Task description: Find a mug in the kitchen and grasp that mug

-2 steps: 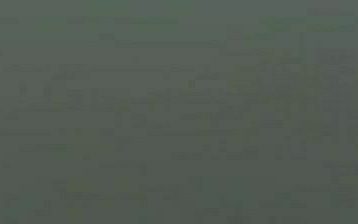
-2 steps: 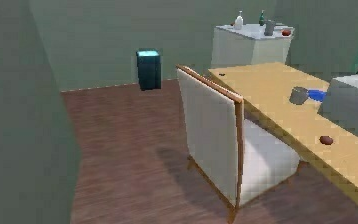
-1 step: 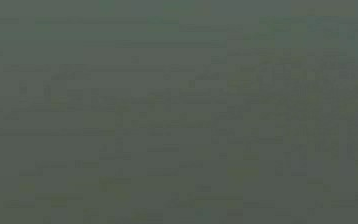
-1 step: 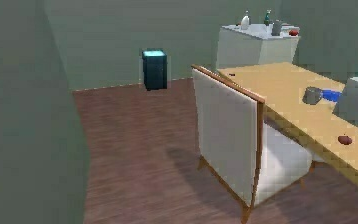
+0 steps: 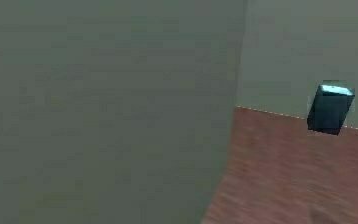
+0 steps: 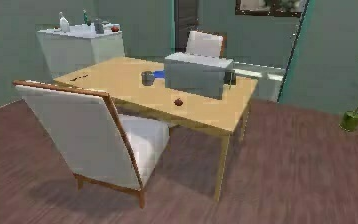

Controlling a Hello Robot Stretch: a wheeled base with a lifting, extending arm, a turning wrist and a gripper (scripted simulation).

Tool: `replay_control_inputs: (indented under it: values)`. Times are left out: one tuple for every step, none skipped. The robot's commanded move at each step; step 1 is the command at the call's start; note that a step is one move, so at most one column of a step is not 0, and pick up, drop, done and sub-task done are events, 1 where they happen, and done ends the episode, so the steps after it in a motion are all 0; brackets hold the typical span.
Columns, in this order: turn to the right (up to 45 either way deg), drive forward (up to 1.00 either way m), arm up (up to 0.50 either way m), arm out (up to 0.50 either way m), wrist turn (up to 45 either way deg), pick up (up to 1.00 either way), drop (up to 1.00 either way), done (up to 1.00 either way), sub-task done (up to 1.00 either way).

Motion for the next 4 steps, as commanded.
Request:
replay_control_inputs:
  values:
    - [33.0, 0.00, 0.00, 0.00, 0.0, 0.00, 0.00, 0.00, 0.00]
    - [0.0, 1.00, 0.00, 0.00, 0.0, 0.00, 0.00, 0.00, 0.00]
    - [6.0, 0.00, 0.00, 0.00, 0.0, 0.00, 0.00, 0.00, 0.00]
    - [0.0, 0.35, 0.00, 0.00, 0.0, 0.00, 0.00, 0.00, 0.00]
